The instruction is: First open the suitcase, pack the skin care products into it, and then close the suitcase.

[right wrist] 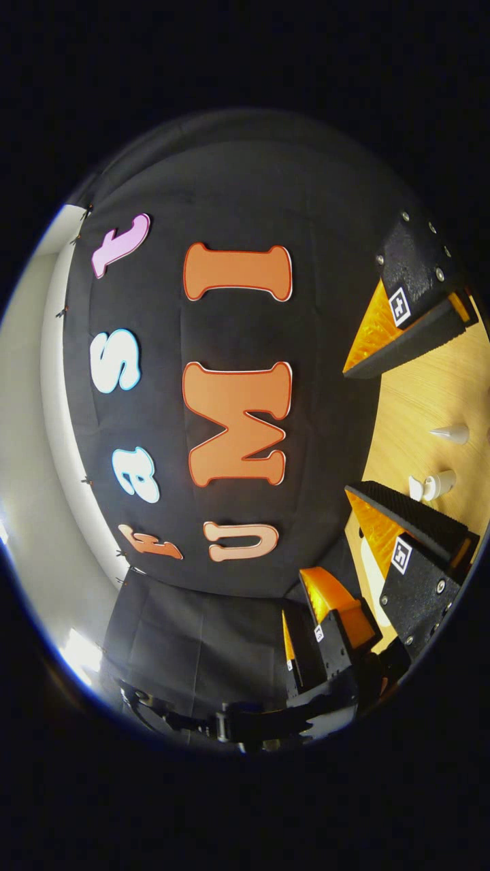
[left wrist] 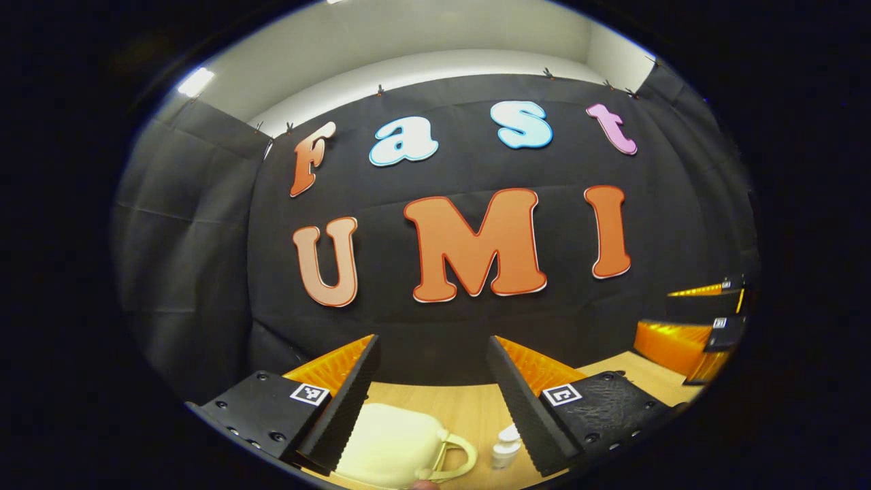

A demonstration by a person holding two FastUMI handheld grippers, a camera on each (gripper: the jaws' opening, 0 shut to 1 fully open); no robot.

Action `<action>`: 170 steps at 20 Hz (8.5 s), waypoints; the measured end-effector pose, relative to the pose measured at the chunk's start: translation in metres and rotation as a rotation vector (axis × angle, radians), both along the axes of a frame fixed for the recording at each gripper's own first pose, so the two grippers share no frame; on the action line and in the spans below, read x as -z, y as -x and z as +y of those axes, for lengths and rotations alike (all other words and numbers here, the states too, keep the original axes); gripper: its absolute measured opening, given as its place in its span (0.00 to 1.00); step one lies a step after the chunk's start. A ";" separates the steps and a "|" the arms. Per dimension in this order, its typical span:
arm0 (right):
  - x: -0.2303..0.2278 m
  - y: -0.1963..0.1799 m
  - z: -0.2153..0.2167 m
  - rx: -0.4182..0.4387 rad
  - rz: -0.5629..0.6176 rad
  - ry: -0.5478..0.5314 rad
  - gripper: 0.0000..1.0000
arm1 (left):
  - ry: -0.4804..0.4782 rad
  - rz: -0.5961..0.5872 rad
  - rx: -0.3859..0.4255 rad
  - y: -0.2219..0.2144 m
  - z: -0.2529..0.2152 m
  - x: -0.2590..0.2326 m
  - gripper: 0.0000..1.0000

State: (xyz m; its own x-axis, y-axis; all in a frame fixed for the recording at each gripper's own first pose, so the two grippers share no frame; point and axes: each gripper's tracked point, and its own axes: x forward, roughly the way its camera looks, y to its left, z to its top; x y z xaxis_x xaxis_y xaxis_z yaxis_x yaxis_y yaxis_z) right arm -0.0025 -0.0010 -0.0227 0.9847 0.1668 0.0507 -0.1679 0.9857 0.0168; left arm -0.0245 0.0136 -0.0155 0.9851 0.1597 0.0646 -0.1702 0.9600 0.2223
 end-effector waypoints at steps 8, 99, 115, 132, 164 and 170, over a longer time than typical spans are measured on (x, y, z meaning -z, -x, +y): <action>0.018 0.000 -0.015 0.110 0.023 0.047 0.96 | -0.159 0.183 0.098 -0.010 0.018 0.088 0.99; 0.040 -0.082 0.124 0.305 0.196 0.145 0.95 | 0.640 0.471 -0.331 -0.048 0.533 0.279 0.00; 0.061 -0.064 0.098 0.369 0.243 0.146 0.95 | 0.603 0.560 -0.384 -0.043 0.547 0.330 0.53; 0.089 -0.054 0.045 0.227 0.264 0.041 0.95 | 0.235 0.362 -0.070 -0.089 0.297 0.175 0.98; 0.245 -0.017 0.007 0.171 0.574 0.078 0.95 | 0.037 0.658 0.551 -0.089 -0.049 0.344 0.99; 0.265 -0.018 0.010 0.150 0.609 0.074 0.96 | 0.032 0.683 0.585 -0.109 -0.072 0.362 0.94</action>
